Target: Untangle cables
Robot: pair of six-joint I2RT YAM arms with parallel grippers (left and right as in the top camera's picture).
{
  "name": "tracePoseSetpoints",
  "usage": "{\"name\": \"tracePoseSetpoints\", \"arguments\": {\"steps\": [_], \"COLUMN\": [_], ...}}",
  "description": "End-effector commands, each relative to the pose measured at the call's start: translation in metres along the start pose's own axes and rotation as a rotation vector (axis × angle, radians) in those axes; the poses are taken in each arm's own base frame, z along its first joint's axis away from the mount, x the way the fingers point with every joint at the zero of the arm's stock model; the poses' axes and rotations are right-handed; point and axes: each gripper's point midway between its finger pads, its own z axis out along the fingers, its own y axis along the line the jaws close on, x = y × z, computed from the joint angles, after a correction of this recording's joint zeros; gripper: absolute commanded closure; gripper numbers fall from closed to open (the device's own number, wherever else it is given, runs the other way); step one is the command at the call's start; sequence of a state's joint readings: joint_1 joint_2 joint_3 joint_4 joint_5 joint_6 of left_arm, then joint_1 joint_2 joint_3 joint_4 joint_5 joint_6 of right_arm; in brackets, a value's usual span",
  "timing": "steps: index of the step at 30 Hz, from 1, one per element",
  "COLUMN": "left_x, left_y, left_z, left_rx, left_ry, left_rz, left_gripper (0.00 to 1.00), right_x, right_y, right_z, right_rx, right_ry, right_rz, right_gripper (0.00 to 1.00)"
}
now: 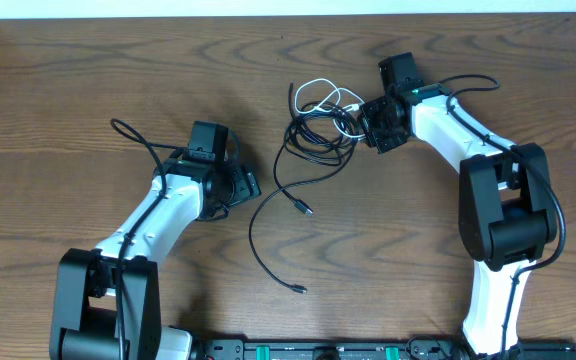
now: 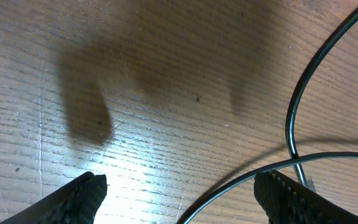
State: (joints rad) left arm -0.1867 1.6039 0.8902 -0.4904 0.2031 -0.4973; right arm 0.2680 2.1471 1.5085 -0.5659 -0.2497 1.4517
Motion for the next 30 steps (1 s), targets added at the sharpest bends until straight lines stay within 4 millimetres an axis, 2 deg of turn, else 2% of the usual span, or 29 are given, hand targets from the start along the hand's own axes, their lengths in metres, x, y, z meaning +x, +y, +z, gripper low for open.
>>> {"name": "tracePoseSetpoints", "arguments": {"steps": [1,3,5,12,15,17,21,24,27,30], "left_x": [0.0,0.0,0.0,0.0,0.0,0.0,0.0,0.0,0.0,0.0], "left_y": [0.004,0.004,0.005,0.004,0.004,0.004,0.004,0.005,0.004,0.004], "left_z": [0.002,0.002,0.002,0.002,0.002,0.002,0.002,0.002,0.002,0.002], "left_rx": [-0.018,-0.018,-0.018,-0.018,-0.018,-0.018,-0.018,-0.018,-0.018,-0.018], "left_ry": [0.001,0.001,0.001,0.001,0.001,0.001,0.001,0.001,0.001,0.001], "left_rz": [-0.002,-0.002,-0.002,-0.002,-0.002,-0.002,-0.002,-0.002,-0.002,-0.002], "left_gripper": [0.17,0.17,0.18,0.18,0.18,0.18,0.18,0.17,0.18,0.17], "right_x": [0.005,0.005,0.008,0.009,0.016,0.017,0.017,0.012,0.012,0.016], "right_y": [-0.008,-0.01,-0.012,-0.011,-0.003,0.006,0.028,0.025,0.019,0.019], "right_z": [0.019,0.026,0.028,0.028,0.018,0.004,-0.054,-0.095,-0.123,-0.141], "right_rx": [0.03,0.034,0.04,0.034,-0.001,-0.038,-0.122,-0.109,-0.09,-0.099], "right_ry": [0.005,0.015,0.03,0.038,0.087,0.097,0.038,-0.057,-0.113,-0.129], "right_rz": [0.026,0.025,0.011,-0.117,-0.175,-0.224,-0.381,-0.45,-0.54,-0.647], "right_gripper": [0.78,0.86,0.99,0.99,0.98,0.98,0.98,0.98,0.98,0.98]}}
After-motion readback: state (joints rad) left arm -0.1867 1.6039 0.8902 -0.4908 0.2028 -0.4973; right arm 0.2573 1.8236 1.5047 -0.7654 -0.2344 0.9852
